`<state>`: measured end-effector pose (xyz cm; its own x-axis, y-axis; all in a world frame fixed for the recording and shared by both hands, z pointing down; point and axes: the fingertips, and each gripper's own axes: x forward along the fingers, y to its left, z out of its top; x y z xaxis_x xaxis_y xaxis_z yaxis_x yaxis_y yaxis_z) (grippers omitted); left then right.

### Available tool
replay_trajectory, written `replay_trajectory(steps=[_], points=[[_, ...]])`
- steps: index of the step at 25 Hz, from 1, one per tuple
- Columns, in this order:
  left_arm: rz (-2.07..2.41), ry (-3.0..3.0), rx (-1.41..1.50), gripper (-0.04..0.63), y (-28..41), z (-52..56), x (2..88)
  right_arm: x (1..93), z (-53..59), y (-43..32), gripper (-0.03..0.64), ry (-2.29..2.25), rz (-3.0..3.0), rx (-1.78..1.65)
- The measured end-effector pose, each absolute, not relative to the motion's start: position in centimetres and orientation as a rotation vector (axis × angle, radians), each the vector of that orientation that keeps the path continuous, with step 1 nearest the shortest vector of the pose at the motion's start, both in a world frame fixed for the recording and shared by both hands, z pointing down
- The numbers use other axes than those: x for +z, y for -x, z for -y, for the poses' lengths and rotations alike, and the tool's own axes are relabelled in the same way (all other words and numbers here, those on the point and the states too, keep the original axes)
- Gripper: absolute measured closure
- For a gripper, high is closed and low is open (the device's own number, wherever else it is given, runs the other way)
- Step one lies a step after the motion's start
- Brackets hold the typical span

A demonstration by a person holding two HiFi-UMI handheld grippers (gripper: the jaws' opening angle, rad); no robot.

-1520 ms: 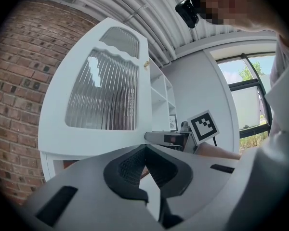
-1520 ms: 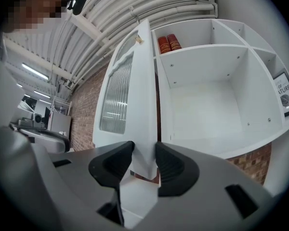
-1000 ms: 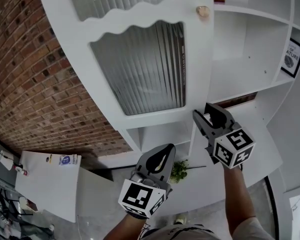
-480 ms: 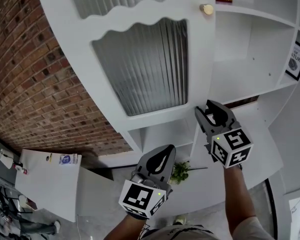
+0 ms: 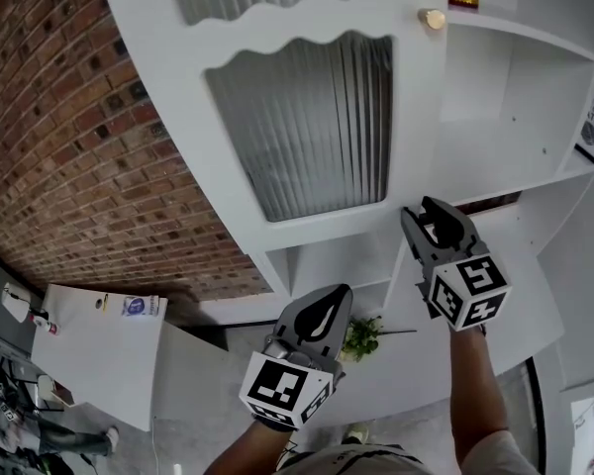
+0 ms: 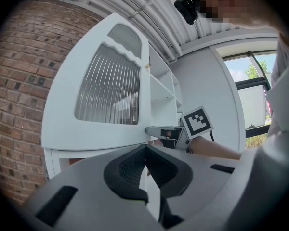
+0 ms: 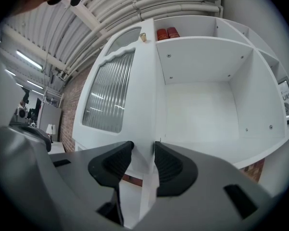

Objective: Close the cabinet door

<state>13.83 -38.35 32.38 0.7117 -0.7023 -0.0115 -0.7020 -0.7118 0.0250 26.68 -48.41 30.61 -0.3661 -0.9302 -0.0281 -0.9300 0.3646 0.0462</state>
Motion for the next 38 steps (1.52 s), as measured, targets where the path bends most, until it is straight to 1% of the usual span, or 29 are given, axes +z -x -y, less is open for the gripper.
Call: replay_trajectory(steps=[11,23,27,34,38], points=[[1.157,-2.868,-0.036,0.584,-11.9,36.5,33.8,29.8,44.0,-27.0,0.463,-1.938,2.504,-0.179],[1.082,-2.883,-0.041,0.584,-9.3,32.2,34.8,33.1,36.0,-19.8,0.468,-1.817,2.548,-0.104],[1.081,-2.892,-0.051,0.584,-8.4,30.4,34.8,33.8,33.1,-18.1,0.484,-1.828,2.557,-0.091],[1.044,-2.888,-0.073,0.584,-3.6,28.3,34.4,34.2,29.4,-12.4,0.552,-1.836,2.56,-0.043],[1.026,-2.885,-0.079,0.584,-1.4,26.6,34.3,35.4,26.9,-8.7,0.566,-1.798,2.571,-0.011]])
